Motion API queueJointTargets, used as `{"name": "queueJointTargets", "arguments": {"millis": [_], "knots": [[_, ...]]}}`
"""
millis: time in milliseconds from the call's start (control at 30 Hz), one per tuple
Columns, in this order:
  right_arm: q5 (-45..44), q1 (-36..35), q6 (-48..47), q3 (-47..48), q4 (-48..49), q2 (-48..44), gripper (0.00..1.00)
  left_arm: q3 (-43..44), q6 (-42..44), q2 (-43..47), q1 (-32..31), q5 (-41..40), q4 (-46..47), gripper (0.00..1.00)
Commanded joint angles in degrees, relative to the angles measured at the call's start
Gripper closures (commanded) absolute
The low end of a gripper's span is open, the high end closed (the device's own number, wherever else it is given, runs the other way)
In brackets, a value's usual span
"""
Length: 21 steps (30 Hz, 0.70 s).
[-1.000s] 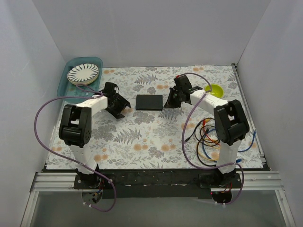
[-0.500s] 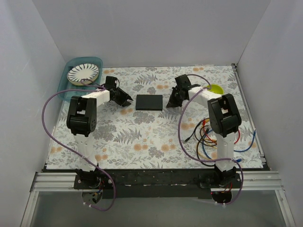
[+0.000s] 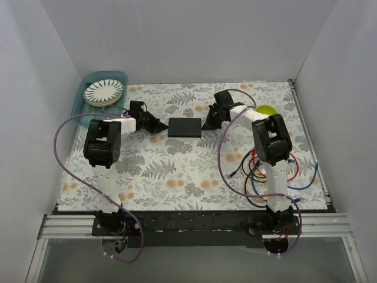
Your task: Pull the plug from the switch port
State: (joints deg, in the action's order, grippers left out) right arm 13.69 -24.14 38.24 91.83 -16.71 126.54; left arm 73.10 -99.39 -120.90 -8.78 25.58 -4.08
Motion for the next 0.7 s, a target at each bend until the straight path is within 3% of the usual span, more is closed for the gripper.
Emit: {"name": "queueJointTargets", "arguments": {"millis": [0, 467, 667], "knots": [[2.39, -6.08, -1.85, -5.49, 2.2, -1.02, 0.99, -5.59, 1.75, 2.94, -1.59, 1.4, -1.72, 1.0], [-0.77, -20.24, 3.5, -33.44, 7.48, -19.65, 0.99, -32.22, 2.28, 28.69, -3.35, -0.01, -2.86, 1.0], [-4.19, -20.86, 4.48, -36.82, 5.82, -25.03, 0.99, -37.85, 2.54, 38.19, -4.93, -0.53, -5.5, 1.0]]}}
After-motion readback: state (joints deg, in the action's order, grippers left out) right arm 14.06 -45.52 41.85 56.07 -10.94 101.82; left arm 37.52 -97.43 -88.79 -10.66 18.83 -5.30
